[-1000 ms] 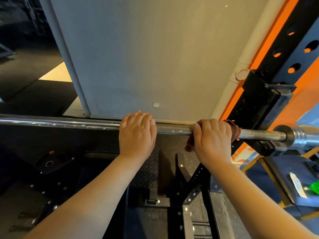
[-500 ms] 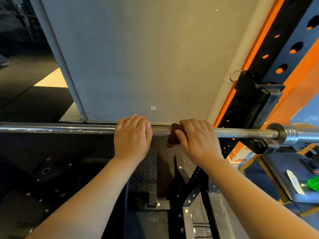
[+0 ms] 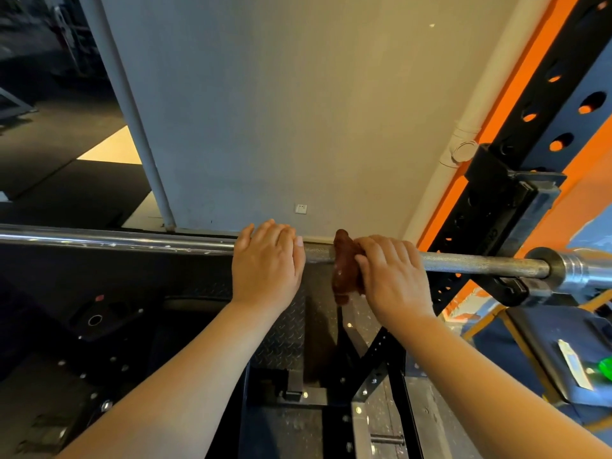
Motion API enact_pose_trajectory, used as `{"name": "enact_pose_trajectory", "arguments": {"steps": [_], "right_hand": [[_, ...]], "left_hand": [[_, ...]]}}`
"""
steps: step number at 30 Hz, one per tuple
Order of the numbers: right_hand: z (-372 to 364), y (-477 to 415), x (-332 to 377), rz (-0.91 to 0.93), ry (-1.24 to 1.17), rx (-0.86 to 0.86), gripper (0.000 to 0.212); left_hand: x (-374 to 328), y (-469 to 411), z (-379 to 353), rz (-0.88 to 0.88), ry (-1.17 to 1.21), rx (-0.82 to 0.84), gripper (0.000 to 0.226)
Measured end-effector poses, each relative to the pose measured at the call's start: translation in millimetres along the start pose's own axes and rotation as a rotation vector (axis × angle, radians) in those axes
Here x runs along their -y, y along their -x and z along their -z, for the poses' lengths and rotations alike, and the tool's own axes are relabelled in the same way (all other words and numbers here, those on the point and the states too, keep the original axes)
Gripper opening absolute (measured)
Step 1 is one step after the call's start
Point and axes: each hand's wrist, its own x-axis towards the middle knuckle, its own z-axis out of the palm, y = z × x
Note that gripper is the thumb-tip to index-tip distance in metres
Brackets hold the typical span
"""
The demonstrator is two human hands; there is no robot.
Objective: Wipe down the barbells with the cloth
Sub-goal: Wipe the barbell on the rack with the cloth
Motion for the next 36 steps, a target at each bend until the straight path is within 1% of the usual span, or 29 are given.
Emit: {"name": "enact_pose_trajectory", "arguments": {"steps": [2,3,4,6,8,10,12,15,17,19,21,22,23,26,28,30,31,33,35,36], "right_hand": [[-3.4,-5.2,23.9,-0.180,-0.048,-0.016,0.042],[-8.2,-6.4,38.8,-0.214,-0.037,-0.003,0.042],[-12.0,-6.0,50.6,-0.199,-0.018,0.003,0.042],[-13.4,-5.0,52.8,-0.090,0.038,0.019,0.046],[-9.4,-6.1,35.2,0.046,0.083,0.041,0.048],[-7.2,-5.6,14.7,0.128,0.101,0.026,0.046],[-5.2,-2.9,6.4,0.092,0.063,0.000,0.044],[-9.2,-2.0,28.4,-0.103,-0.015,-0.025,0.044],[-15.3,-4.4,47.9,-0.168,-0.018,-0.017,0.048],[-16.4,-5.0,50.6,-0.096,0.028,-0.007,0.051],[-9.9,-5.0,34.6,0.011,0.049,0.022,0.047],[-5.4,-3.9,23.6,0.022,0.039,0.034,0.044],[-2.1,-1.5,11.5,-0.002,0.024,0.036,0.043],[6.7,10.1,-16.3,-0.168,-0.029,-0.007,0.038],[7.1,12.8,-12.6,-0.272,-0.057,-0.026,0.034],[4.8,10.2,9.3,-0.339,-0.070,-0.006,0.034],[2.4,7.9,22.7,-0.327,-0.072,0.005,0.035],[-2.4,6.9,38.0,-0.216,-0.074,0.031,0.036],[2.1,4.9,25.4,-0.082,-0.051,0.082,0.036],[5.5,4.8,12.1,-0.043,-0.036,0.106,0.035]], "left_hand": [[-3.6,-1.2,-0.7,0.024,0.004,0.002,0.049],[-3.3,-0.6,-1.4,0.029,0.004,0.014,0.047],[-2.3,0.3,-2.2,0.027,0.004,0.022,0.046],[0.4,2.4,-2.1,0.007,0.000,0.015,0.047],[2.8,2.6,-1.4,-0.015,0.001,0.006,0.050],[2.7,2.5,-1.6,-0.015,0.010,0.000,0.051],[2.3,2.9,-1.9,-0.007,0.019,-0.005,0.051],[1.0,2.8,-1.7,-0.003,0.019,-0.007,0.050],[1.6,2.1,-1.8,-0.005,0.017,-0.002,0.047],[2.3,2.2,-2.2,-0.013,0.007,0.003,0.047],[3.7,2.6,-3.1,-0.022,0.011,0.007,0.048],[4.5,3.1,-3.4,-0.024,0.018,0.003,0.049],[5.0,3.5,-3.6,-0.024,0.025,-0.004,0.049],[3.6,3.7,-3.3,-0.008,0.029,-0.014,0.053],[0.4,2.6,-3.3,0.018,0.026,0.003,0.056],[-1.8,3.0,-3.7,0.033,0.034,0.030,0.059],[-2.2,3.6,-4.3,0.034,0.035,0.032,0.061],[-1.4,4.1,-4.3,0.028,0.035,0.029,0.063],[0.5,4.2,-3.1,0.021,0.031,0.032,0.065],[1.2,4.3,-2.7,0.016,0.028,0.033,0.066]]}}
